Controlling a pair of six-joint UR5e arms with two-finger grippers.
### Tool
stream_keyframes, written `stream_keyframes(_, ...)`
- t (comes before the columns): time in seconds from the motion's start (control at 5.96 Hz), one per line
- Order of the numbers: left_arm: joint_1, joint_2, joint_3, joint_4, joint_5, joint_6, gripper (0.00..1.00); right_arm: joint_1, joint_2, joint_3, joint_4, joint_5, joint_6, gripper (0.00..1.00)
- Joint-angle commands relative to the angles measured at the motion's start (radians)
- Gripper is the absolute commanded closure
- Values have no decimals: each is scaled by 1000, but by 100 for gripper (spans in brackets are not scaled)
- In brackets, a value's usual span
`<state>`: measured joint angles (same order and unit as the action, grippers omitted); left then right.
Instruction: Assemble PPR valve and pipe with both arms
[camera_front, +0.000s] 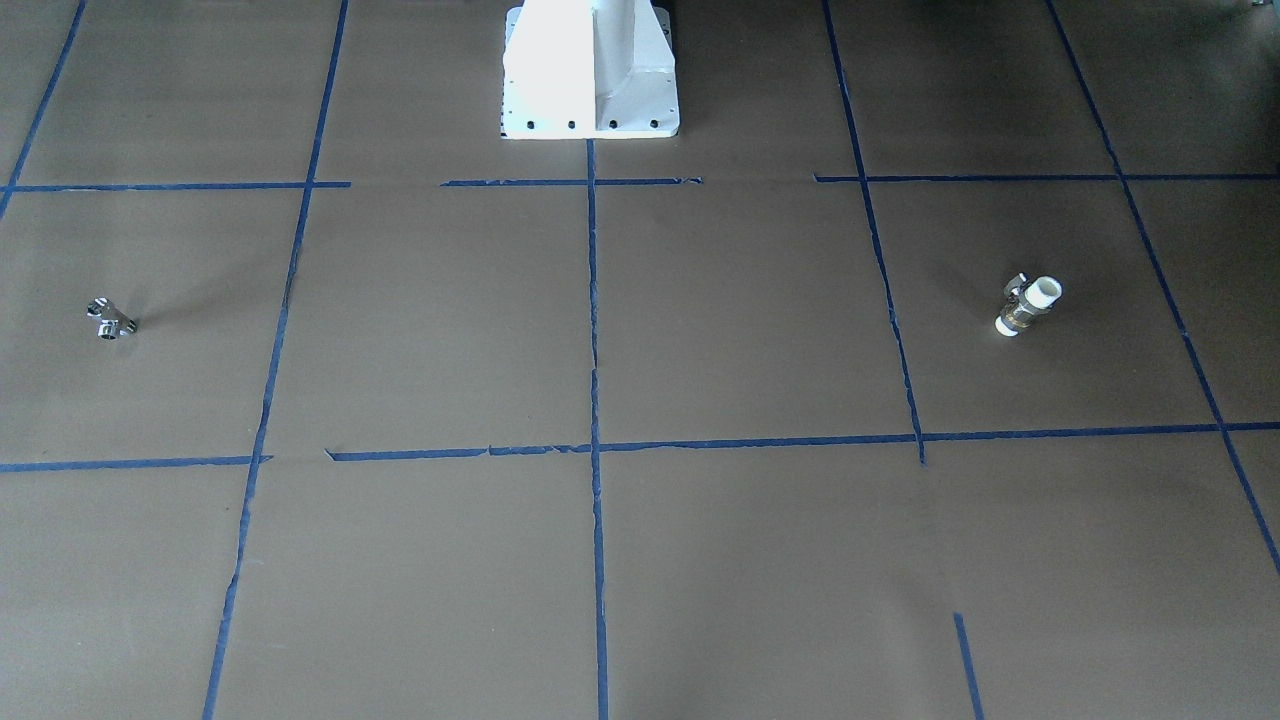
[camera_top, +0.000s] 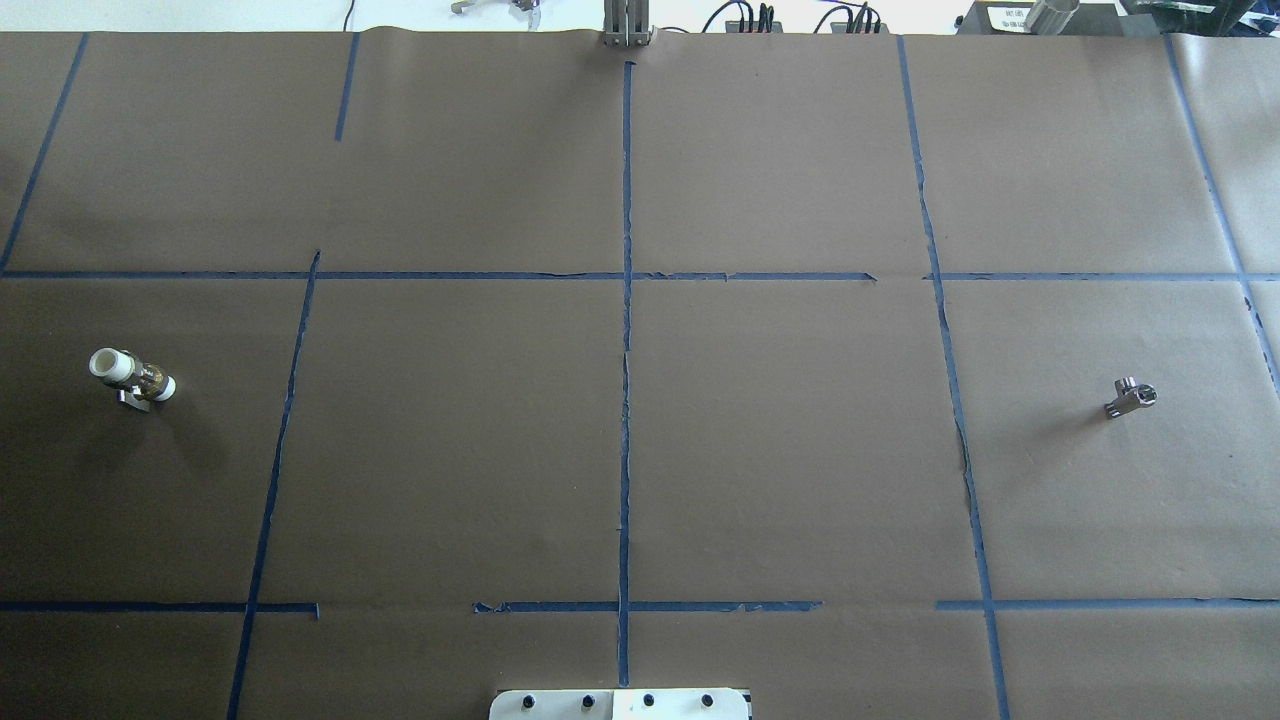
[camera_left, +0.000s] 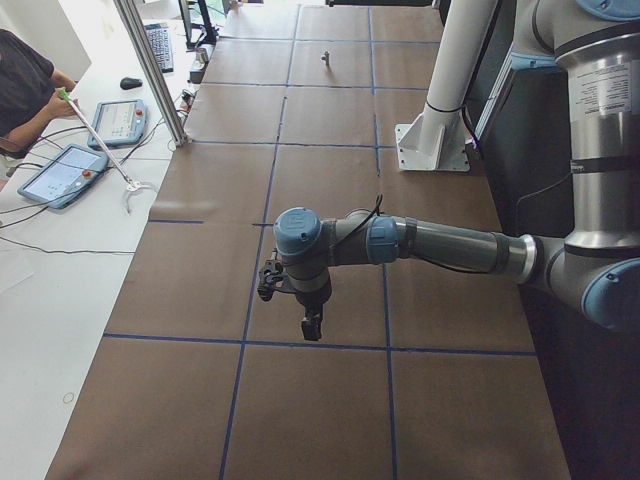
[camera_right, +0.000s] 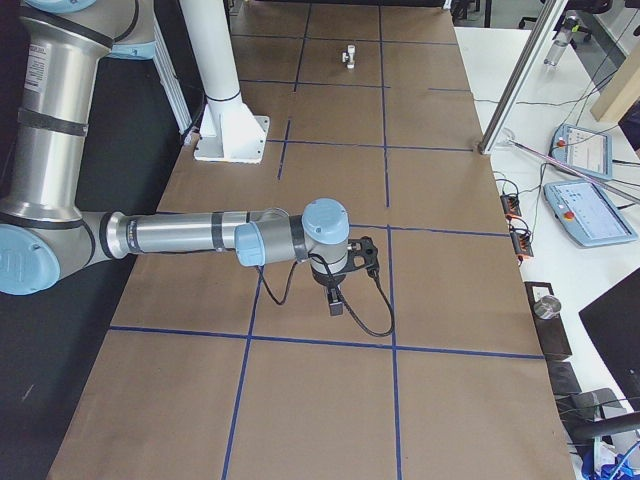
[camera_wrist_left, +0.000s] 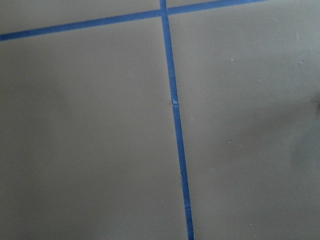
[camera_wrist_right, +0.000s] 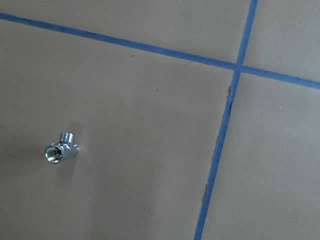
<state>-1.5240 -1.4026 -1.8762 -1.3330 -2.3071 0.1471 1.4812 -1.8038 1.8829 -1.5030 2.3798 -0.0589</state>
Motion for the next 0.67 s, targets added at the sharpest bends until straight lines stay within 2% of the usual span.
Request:
stream_keyframes(0.0,1,13,-33,-9,-9,-12,0,-30,0,2,-63,-1,-37,0)
stream_keyframes(0.5,1,16,-46,-12,-9,-3,0,-32,-31,15,-50,1,-35,0)
